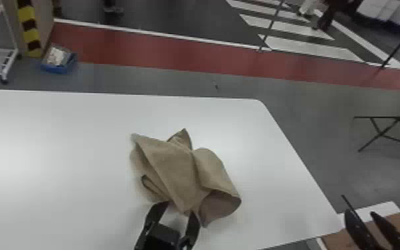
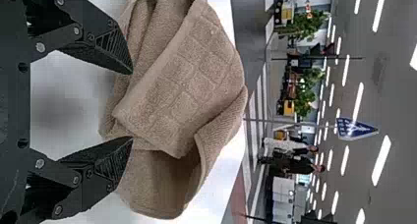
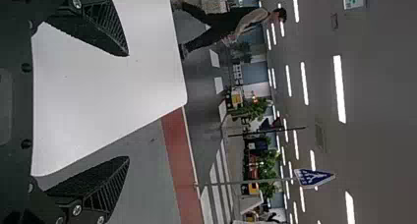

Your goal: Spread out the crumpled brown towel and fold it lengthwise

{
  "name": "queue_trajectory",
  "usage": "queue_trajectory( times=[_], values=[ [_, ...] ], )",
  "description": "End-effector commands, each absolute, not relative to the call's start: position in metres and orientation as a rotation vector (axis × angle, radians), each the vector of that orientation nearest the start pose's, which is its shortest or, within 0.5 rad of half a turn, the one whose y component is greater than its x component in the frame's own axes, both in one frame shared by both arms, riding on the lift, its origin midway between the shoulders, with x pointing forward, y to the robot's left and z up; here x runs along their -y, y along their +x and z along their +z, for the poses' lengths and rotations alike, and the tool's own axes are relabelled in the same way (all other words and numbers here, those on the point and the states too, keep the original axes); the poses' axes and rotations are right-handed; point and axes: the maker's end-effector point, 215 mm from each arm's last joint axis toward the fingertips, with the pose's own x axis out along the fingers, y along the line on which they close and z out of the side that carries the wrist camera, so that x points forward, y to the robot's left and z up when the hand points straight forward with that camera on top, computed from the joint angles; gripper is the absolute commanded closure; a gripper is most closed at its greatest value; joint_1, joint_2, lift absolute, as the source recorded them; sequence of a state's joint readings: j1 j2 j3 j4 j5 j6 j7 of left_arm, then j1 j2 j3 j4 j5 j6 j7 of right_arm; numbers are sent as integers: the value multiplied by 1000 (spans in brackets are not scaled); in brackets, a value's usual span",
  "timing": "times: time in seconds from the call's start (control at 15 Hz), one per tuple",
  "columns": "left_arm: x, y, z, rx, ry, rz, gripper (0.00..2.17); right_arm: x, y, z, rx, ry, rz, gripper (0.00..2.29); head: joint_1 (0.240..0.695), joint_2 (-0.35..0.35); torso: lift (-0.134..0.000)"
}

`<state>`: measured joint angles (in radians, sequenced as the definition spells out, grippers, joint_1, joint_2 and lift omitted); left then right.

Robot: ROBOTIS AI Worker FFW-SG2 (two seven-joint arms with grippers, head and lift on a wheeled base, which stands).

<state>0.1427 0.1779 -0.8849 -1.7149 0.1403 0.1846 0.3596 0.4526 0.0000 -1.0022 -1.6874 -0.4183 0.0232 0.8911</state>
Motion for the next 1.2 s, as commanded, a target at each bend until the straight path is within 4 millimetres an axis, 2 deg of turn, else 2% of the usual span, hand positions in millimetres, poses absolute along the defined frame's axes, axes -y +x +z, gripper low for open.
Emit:
queue_trajectory(
  times=[0.0, 0.2, 0.47, 0.67, 1.0, 1.13],
  values=[
    [118, 365, -456, -325, 62, -537, 488, 575, 268, -377, -57, 145, -114, 151, 695, -350, -124],
    [116, 369, -449, -318, 48, -530, 488, 575, 268, -379, -56, 147, -114, 151, 695, -350, -124],
    [124, 367, -435, -321, 1, -553, 488, 576, 269, -382, -55, 152, -119, 151, 695, -350, -124],
    [125, 362, -433, -336, 6, -564, 488, 578, 267, -392, -60, 166, -130, 151, 695, -350, -124],
    [128, 362, -434, -337, 9, -574, 488, 579, 265, -391, -52, 162, -136, 151, 695, -350, -124],
    [123, 368, -433, -328, 22, -555, 488, 580, 265, -391, -51, 161, -135, 151, 695, -350, -124]
  ],
)
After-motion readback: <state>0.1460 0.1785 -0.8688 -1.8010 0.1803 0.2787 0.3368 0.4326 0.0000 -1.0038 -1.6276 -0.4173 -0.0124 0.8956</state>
